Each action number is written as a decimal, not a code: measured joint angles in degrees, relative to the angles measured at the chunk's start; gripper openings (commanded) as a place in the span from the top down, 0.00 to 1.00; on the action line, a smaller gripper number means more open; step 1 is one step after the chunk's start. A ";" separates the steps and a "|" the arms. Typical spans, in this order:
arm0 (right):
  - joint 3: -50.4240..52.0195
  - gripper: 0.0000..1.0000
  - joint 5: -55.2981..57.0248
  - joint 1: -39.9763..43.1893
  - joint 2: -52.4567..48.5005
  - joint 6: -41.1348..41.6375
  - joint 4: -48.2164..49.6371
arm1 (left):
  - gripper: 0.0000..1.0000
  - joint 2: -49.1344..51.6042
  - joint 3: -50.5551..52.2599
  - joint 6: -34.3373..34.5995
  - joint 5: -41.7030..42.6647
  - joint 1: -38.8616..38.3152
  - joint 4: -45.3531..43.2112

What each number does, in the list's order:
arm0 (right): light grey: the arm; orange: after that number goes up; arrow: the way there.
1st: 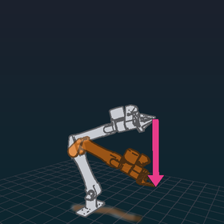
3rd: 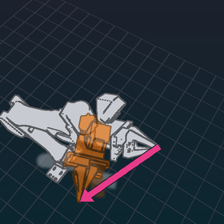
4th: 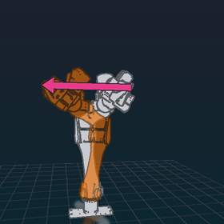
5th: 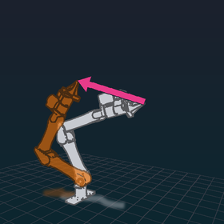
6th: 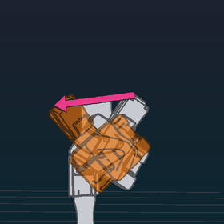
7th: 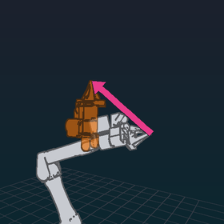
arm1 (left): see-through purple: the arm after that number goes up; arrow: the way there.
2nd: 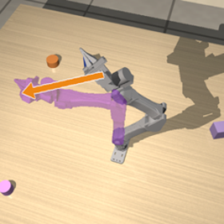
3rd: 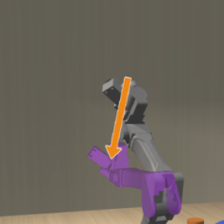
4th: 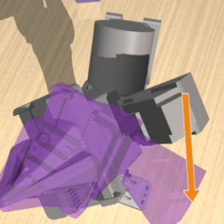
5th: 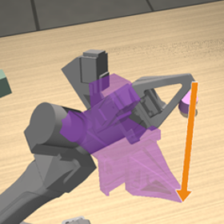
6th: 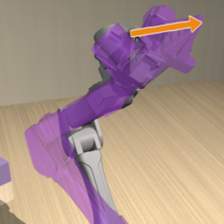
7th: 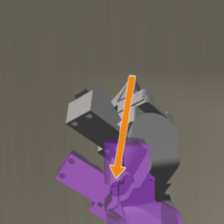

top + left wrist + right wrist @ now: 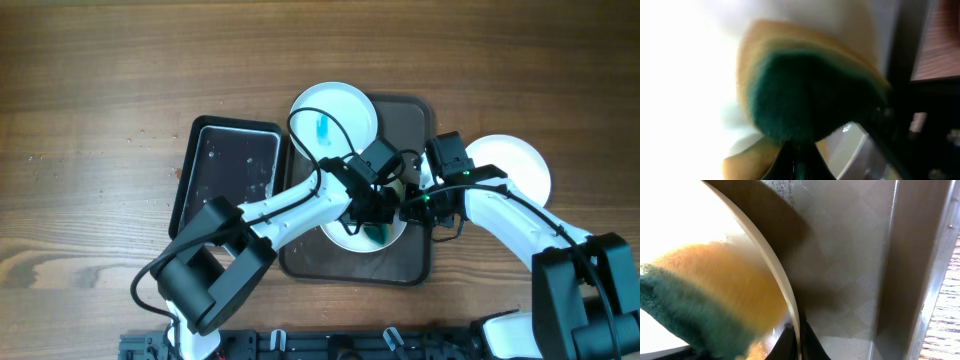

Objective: Clean dirty plates on tray and stack at the side
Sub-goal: 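Scrub the stained plate with the sponge while right gripper holds it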

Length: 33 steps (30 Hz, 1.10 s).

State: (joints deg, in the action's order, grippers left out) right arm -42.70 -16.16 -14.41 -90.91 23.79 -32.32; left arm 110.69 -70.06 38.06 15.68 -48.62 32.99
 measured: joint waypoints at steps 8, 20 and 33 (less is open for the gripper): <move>0.00 0.96 0.07 -0.07 0.00 0.00 0.09 | 0.96 -0.46 -1.60 0.33 -11.61 0.57 12.37; 0.00 0.95 -0.61 -0.55 0.00 0.22 0.61 | 0.96 -1.90 -0.61 0.55 -19.28 7.17 16.26; -0.22 0.96 1.20 0.37 0.07 0.63 0.17 | 0.96 -1.79 1.44 -1.31 1.40 2.93 -6.60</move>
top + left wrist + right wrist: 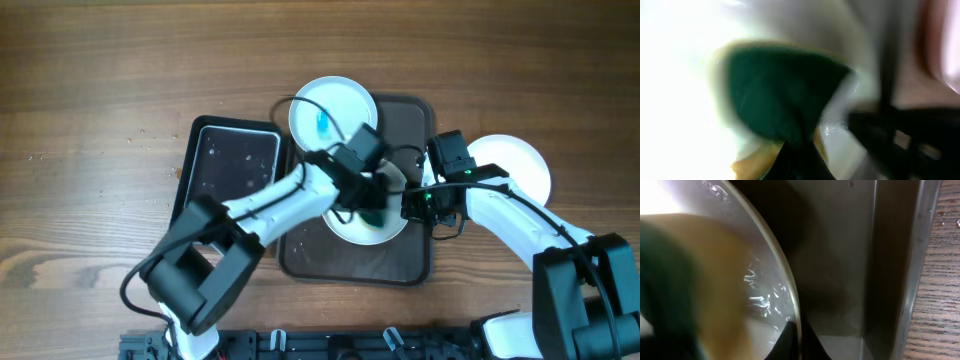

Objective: Clean dirty plates on tray and stack at the side
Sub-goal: 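Scrub the stained plate with the sponge while right gripper holds it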

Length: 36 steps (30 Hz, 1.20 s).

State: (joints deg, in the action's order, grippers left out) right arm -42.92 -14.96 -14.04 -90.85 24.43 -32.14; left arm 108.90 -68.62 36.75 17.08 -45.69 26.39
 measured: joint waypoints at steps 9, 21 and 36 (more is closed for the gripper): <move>0.00 0.96 0.00 0.00 0.00 -0.02 0.09 | 0.96 2.10 -0.20 0.02 3.54 -1.55 0.44; 0.00 0.96 -0.63 -0.66 -0.02 -0.02 0.61 | 0.96 1.77 -3.04 1.75 -15.23 -1.46 14.78; 0.00 0.96 -0.74 -0.66 -0.02 -0.02 0.63 | 0.96 -2.86 -2.89 8.66 -29.68 0.50 23.56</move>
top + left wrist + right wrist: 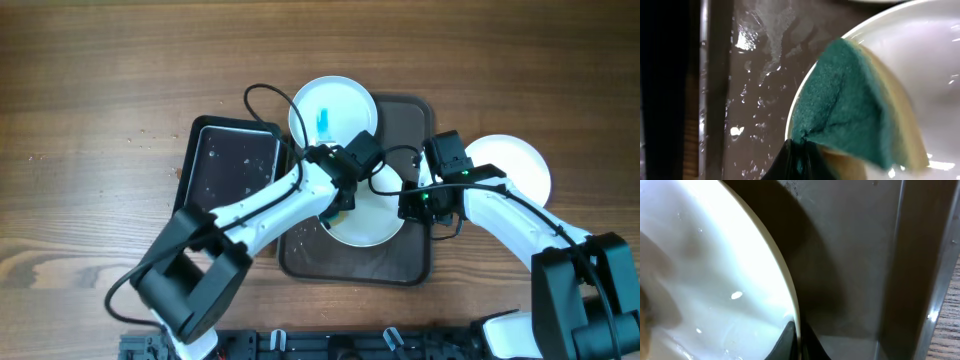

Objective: Clean dirty plates on tray and stack at the side
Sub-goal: 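Scrub the stained plate with the sponge while right gripper holds it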

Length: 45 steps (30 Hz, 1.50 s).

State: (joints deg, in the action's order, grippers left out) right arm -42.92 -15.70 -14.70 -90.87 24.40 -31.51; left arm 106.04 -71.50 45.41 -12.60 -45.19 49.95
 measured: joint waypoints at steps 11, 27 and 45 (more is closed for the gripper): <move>0.00 0.96 0.09 0.02 0.00 -0.20 -0.09 | 0.96 -11.06 0.20 -2.36 6.97 2.43 1.84; 0.00 0.96 -0.04 0.02 0.00 -1.75 -0.09 | 0.54 -18.93 4.55 -20.17 26.47 18.99 -2.32; 0.00 0.96 -0.24 0.02 0.00 -1.77 -0.11 | 0.96 -2.78 8.04 -21.81 16.92 4.92 -11.69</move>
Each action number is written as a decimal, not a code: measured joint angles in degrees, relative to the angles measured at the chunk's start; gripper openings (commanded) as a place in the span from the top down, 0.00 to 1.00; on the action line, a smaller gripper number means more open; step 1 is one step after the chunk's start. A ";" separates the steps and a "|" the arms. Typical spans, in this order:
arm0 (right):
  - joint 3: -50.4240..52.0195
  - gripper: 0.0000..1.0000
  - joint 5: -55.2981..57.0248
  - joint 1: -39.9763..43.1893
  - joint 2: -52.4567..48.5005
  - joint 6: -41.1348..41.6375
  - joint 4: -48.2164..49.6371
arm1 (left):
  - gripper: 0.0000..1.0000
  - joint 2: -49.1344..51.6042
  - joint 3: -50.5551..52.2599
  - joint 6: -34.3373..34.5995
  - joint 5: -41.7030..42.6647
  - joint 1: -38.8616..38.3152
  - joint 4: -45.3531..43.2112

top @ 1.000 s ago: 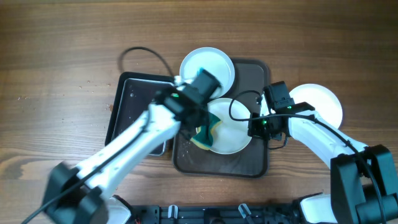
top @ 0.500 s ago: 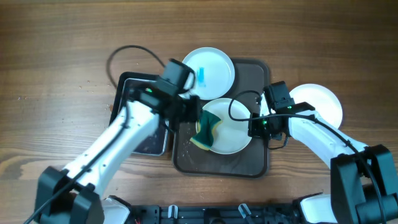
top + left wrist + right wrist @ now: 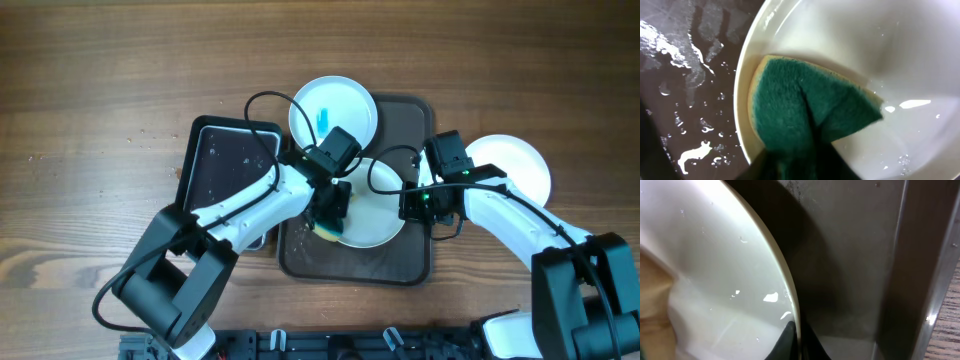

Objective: Clean dirty plates on tray and stack at the side
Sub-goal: 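Scrub the stained plate with the sponge while right gripper holds it, then return the sponge to the black tray and release it, then lift the cleaned plate with the right gripper and carry it left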

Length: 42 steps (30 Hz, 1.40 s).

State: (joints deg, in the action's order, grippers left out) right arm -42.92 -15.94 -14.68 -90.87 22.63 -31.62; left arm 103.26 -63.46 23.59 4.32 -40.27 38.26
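A white plate (image 3: pixel 375 215) lies on the dark brown tray (image 3: pixel 410 262). My left gripper (image 3: pixel 331 213) is shut on a green and yellow sponge (image 3: pixel 810 112), which presses on the plate's left inner rim (image 3: pixel 747 95). My right gripper (image 3: pixel 796 339) is shut on the plate's right rim (image 3: pixel 785 280), one finger inside and one outside. A second white plate (image 3: pixel 333 110) with a blue smear rests at the tray's far left corner. A clean white plate (image 3: pixel 515 165) sits on the table right of the tray.
A black tray (image 3: pixel 228 175) flecked with crumbs lies left of the brown tray. Water drops (image 3: pixel 695 155) wet the brown tray's floor. The tray's raised right wall (image 3: pixel 910 270) stands close to my right gripper. Cables loop over the arms.
My left gripper and sponge have shifted from the plate's upper left to its lower left rim. The right gripper keeps its hold on the right rim.
The sponge was at the plate's lower middle while the right gripper held the right rim. Then it was nearer the plate's centre, then at the upper left edge, and now at the lower left edge. The plate has stayed on the tray throughout.
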 measured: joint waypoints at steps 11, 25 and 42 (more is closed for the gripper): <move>0.00 0.96 -0.13 0.00 0.00 -0.20 0.00 | 0.96 -5.33 -0.02 0.72 -0.24 -0.11 4.90; 0.00 0.96 -0.13 0.00 0.00 -0.20 0.00 | 0.96 -18.12 0.46 2.23 -8.44 20.35 14.86; 0.00 0.96 -0.35 0.00 -0.02 -0.90 3.89 | 0.65 -12.61 9.66 1.03 -9.62 30.93 7.45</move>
State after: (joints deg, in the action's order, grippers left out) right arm -42.92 -16.29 -14.68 -90.89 21.74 -27.73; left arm 90.65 -53.80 24.62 -5.30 -9.34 45.71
